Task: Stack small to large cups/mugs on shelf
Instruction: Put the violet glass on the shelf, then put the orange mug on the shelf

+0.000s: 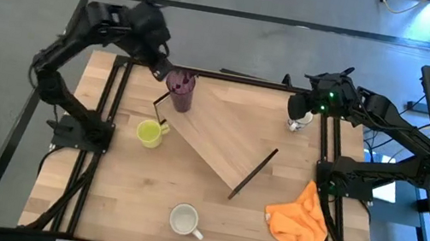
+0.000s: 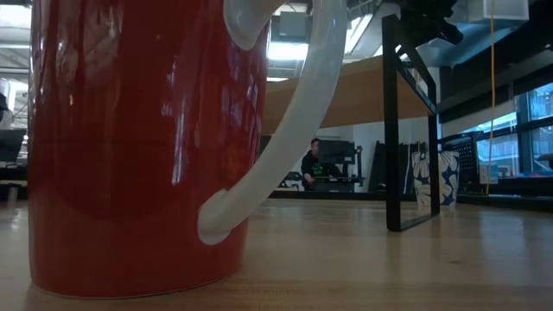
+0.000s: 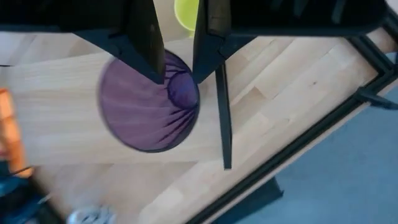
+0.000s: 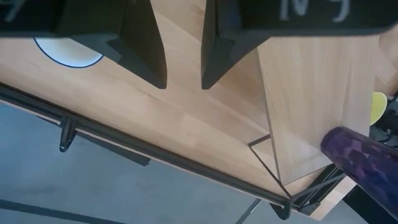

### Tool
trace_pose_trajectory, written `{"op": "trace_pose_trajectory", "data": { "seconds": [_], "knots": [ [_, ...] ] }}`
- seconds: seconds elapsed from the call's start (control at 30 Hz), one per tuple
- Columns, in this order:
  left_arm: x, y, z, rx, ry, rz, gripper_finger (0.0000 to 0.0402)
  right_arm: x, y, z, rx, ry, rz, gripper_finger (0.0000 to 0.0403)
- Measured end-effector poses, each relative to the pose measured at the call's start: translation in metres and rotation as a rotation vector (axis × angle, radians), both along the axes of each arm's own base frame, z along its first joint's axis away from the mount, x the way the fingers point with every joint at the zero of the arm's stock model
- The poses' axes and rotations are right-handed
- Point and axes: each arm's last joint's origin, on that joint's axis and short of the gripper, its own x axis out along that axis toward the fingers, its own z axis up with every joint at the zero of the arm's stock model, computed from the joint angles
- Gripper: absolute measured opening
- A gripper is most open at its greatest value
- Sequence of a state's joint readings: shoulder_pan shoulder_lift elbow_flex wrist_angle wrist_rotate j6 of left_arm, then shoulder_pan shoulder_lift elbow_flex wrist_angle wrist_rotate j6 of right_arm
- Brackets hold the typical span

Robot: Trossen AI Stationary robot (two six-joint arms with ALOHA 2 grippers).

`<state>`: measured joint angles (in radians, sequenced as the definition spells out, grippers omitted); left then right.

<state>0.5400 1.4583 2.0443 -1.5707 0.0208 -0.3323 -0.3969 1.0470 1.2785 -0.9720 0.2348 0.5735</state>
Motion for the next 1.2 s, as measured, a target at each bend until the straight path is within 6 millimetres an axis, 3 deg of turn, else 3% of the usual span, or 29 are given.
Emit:
{"op": "trace_pose_trajectory", "data": {
  "seconds": [0.33,0.6,0.73,0.9,1.2],
  "knots": [
    [-0.038,-0.057,0.026,0.01,-0.166,-0.115,0.0074,0.0,0.0,0.0,0.0,0.001,0.001,0.0101],
    [-0.032,-0.096,0.024,-0.094,-0.183,-0.264,0.0072,0.0,0.0,0.0,0.001,0.0,0.001,0.0101],
    [-0.021,-0.119,0.006,-0.134,-0.103,-0.326,0.0071,0.0,0.0,0.0,0.002,0.001,0.001,0.0101],
    [-0.003,-0.152,-0.033,-0.181,0.03,-0.343,0.007,-0.002,0.001,-0.003,0.016,0.035,0.001,0.0101],
    [0.03,-0.216,-0.085,-0.237,-0.153,-0.378,0.0067,-0.004,0.002,-0.004,0.005,0.072,0.026,0.0101]
  ]
}}
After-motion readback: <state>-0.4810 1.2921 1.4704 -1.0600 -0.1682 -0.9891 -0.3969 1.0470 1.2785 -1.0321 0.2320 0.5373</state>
